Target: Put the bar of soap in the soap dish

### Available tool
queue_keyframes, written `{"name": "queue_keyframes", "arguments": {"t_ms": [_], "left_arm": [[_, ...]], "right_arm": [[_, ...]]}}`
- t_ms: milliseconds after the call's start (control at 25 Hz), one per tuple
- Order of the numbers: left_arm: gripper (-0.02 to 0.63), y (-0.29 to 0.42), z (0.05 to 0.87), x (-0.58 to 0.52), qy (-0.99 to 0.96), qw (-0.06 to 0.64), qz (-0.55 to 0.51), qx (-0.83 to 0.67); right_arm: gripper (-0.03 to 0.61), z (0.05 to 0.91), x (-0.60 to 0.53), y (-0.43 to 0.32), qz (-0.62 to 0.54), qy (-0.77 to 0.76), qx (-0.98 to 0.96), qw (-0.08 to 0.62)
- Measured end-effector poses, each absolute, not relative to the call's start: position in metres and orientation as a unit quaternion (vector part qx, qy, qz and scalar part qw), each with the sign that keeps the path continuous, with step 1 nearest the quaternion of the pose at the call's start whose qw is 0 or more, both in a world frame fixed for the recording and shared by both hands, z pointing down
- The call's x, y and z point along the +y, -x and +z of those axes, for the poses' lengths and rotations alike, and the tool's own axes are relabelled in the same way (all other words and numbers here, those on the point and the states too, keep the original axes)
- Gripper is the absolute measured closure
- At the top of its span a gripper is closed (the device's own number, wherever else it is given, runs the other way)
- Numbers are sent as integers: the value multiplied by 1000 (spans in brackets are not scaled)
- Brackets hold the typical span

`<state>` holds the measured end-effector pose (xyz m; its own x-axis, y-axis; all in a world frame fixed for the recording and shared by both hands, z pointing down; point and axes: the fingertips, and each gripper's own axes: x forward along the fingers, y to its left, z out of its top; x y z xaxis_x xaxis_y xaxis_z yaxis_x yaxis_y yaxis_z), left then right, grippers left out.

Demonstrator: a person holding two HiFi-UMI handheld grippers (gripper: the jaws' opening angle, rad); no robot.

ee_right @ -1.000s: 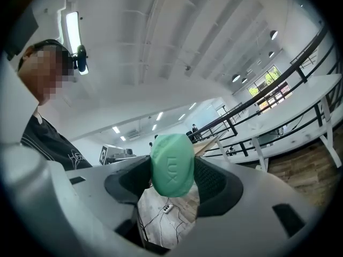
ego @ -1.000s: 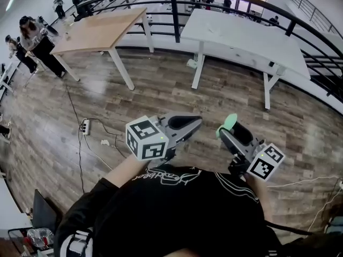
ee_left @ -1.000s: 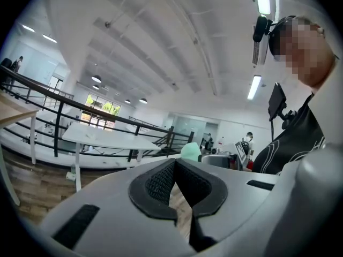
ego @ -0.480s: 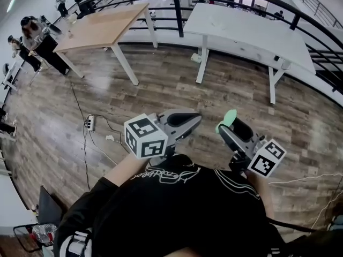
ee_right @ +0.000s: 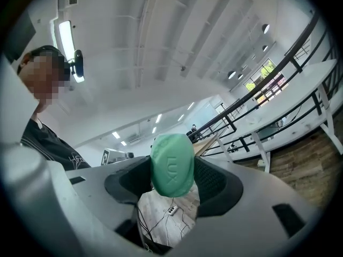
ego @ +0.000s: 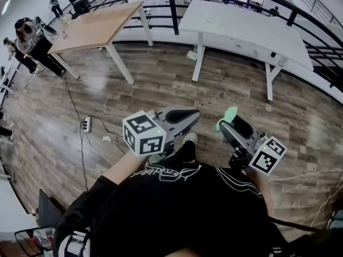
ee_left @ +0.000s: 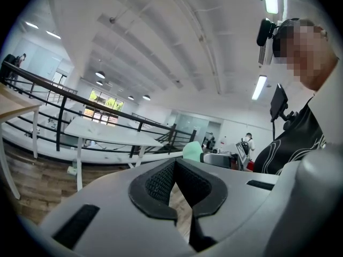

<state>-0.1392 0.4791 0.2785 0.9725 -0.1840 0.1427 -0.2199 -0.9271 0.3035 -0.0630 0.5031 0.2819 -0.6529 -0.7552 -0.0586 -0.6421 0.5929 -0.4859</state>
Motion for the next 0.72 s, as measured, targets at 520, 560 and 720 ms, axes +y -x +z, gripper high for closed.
{"name": "queue_keyframes", "arguments": {"t_ms": [520,560,720], "left_arm": [[606,105,302,407,-980,173,51,-79],[606,103,304,396,-980,176,53,-79],[606,95,312,339,-976,191,59,-80]], "right_arm": [[370,306,437,29,-231,423,866,134],[370,308,425,27,-234,423,865,134],[370,313,368,19,-248,423,861,133]]}}
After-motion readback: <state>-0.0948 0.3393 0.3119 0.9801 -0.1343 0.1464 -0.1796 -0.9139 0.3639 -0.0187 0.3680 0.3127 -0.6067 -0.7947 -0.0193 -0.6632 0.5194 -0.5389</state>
